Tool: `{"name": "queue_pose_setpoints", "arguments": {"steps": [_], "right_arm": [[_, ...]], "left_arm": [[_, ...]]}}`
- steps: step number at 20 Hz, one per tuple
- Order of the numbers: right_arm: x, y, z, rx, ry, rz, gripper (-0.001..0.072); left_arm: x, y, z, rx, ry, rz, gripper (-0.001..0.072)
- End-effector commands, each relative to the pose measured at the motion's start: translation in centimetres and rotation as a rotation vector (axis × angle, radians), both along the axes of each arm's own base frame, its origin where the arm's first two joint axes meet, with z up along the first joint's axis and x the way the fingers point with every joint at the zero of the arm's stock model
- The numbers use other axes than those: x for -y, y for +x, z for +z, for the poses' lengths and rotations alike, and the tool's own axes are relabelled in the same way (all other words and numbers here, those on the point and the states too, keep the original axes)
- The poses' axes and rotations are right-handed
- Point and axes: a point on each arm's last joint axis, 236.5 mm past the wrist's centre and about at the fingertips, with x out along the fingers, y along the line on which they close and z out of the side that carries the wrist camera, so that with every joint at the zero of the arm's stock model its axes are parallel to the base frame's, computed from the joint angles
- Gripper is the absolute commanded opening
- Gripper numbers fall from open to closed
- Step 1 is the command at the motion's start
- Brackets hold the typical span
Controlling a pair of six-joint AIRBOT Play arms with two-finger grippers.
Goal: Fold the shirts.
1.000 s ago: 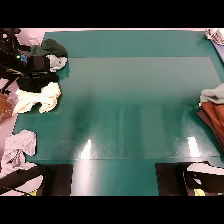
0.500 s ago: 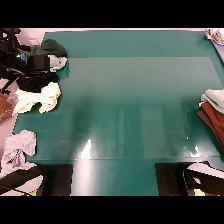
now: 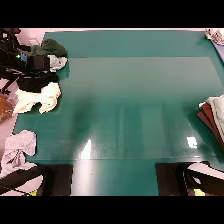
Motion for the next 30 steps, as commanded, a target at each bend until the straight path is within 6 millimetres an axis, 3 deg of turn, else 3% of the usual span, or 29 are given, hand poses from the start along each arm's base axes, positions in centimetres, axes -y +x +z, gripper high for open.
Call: {"name": "queue_pose_setpoints", "arguments": {"steps": [1,3,5,6,7,9,11,13,15,17,20,23,26,30], "right_arm": [[0.0,0.1,1.4,0.001,-0.009,-0.006,0.0523],[0.4,5.3,4.8,0.2,-0.08,0.055,0.0523],[-1.3,14.5,10.3,0.547,-0.184,0.308,0.0521],[-4.3,19.1,13.0,0.722,-0.199,0.469,0.0517],[-8.6,22.7,15.4,0.879,-0.181,0.638,0.0482],[-17.7,26.1,16.8,1.047,-0.085,0.9,0.0366],[-26.3,26.3,15.3,1.088,0.02,1.132,0.0203],[-33.5,24.9,13.6,1.115,0.059,1.376,0.0024],[-38.7,23.3,12.0,1.169,0.089,1.493,0.0024],[-42.6,21.1,9.7,1.198,0.148,1.573,0.0024],[-45.6,18.9,6.7,1.217,0.22,1.599,0.0024],[-46.3,17.8,5.4,1.226,0.263,1.554,0.0024],[-46.2,16.9,5.4,1.242,0.254,1.563,0.0024],[-46.1,16.3,7.0,1.298,0.213,1.572,0.0024]], "left_arm": [[-0.1,-0.2,0.0,-0.005,0.006,-0.001,0.0116],[-0.1,0.1,0.1,0.014,0.019,-0.024,0.0116],[0.0,0.7,1.0,0.076,0.021,-0.044,0.0115],[-0.1,0.6,1.7,0.123,0.015,-0.043,0.0115],[-0.2,0.0,2.2,0.166,0.004,-0.037,0.0115],[-1.3,-2.3,1.8,0.273,-0.007,-0.008,0.0115],[-3.4,-5.0,-0.3,0.368,0.002,0.057,0.0114],[-4.3,-7.9,-3.0,0.442,-0.051,0.114,0.0115],[-4.8,-10.3,-5.7,0.47,-0.092,0.143,0.0115],[-5.0,-12.0,-8.6,0.432,-0.103,0.159,0.0115],[-5.3,-13.6,-11.6,0.327,-0.076,0.158,0.0116],[-5.4,-14.1,-12.1,0.3,-0.069,0.158,0.0116],[-5.3,-13.9,-11.9,0.312,-0.073,0.158,0.0116],[-5.2,-13.0,-10.7,0.37,-0.091,0.162,0.0115]]}}
